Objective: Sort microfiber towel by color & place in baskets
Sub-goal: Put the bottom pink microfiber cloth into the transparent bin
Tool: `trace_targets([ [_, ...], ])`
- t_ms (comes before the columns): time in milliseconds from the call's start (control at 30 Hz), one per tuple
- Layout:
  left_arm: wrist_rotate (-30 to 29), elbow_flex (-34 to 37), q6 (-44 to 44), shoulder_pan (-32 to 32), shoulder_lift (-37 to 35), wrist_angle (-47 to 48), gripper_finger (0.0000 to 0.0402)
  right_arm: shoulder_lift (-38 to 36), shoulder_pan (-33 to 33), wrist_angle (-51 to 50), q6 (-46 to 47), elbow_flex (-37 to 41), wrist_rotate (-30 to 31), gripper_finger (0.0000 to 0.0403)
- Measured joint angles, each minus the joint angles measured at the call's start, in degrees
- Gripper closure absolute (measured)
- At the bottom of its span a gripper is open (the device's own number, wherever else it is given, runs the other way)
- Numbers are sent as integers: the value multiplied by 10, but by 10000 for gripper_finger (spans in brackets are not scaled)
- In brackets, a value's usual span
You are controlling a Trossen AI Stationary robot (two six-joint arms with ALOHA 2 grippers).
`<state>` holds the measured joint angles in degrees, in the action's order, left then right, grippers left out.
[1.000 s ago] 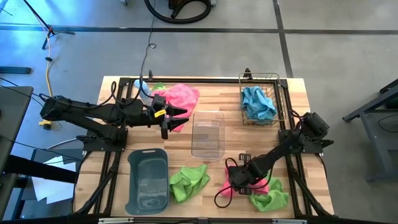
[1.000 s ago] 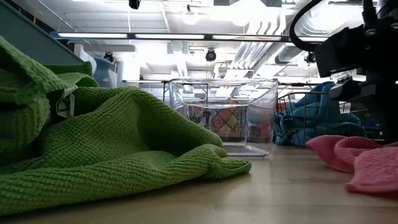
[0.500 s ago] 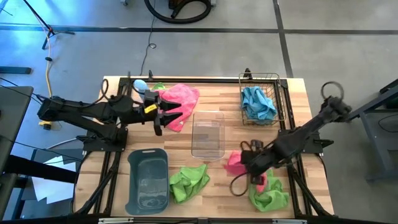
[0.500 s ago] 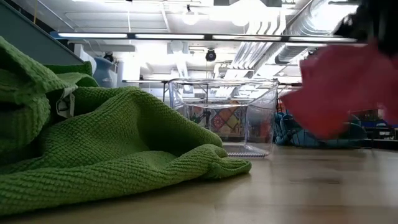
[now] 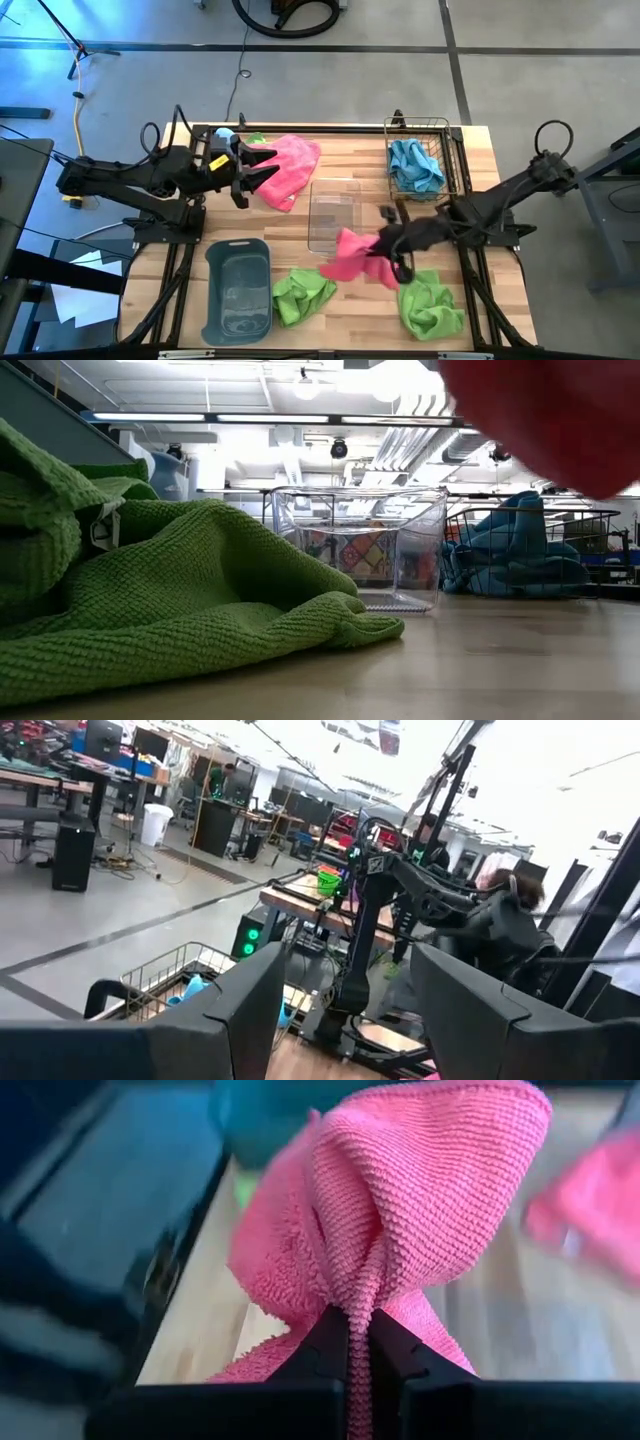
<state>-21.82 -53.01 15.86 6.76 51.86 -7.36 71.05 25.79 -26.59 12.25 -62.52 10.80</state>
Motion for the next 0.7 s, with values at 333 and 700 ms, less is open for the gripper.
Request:
trace_targets([
  [333,11,0,-8,0,-1,0,197,1,-135,314,-126,-1,-53,403],
  [700,30,0,-91,0,-1,74,197,1,-225,379,-19,-1,-82,403],
])
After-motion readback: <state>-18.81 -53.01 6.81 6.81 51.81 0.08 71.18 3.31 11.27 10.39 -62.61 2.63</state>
